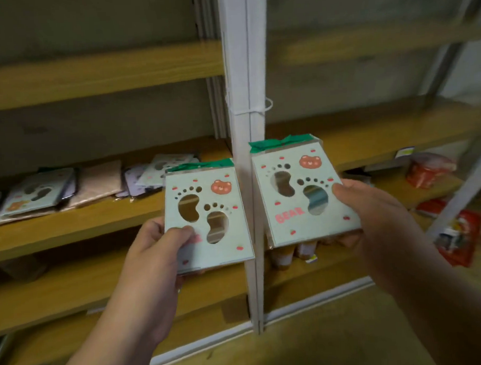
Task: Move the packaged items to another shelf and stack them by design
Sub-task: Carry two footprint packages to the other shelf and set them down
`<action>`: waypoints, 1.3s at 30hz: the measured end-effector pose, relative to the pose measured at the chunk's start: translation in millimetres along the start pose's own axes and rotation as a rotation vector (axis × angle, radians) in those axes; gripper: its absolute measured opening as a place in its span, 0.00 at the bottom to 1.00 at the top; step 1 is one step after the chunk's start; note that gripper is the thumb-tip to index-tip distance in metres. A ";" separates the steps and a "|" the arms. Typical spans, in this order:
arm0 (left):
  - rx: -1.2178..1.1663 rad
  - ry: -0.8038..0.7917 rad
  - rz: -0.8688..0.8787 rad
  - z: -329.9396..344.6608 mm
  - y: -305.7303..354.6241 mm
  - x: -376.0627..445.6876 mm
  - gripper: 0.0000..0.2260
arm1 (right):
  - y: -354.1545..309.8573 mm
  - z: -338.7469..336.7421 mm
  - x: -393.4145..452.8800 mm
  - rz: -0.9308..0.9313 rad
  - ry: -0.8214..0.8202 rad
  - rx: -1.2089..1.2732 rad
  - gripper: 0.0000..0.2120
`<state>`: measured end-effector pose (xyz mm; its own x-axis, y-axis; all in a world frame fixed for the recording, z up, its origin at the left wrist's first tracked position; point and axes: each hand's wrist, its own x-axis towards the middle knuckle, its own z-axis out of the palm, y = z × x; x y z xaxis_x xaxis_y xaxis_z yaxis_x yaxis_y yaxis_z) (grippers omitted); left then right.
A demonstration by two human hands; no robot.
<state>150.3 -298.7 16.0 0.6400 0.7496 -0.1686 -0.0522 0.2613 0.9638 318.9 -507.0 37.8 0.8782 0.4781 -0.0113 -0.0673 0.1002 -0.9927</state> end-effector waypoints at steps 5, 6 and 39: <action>0.029 -0.081 -0.004 76.1 -9.5 -8.2 0.11 | -3.0 -83.6 20.2 0.155 0.163 0.056 0.12; 0.032 -0.101 -0.002 90.3 -11.9 -7.0 0.11 | -2.1 -98.0 25.8 0.137 0.184 0.082 0.12; 0.362 -0.038 -0.148 499.2 -98.4 241.1 0.17 | -24.8 -390.2 311.3 0.270 0.289 0.068 0.27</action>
<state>692.5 -447.2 -16.5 0.6489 0.6951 -0.3095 0.3120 0.1280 0.9414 778.8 -701.2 12.0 0.9209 0.2309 -0.3139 -0.3368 0.0664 -0.9392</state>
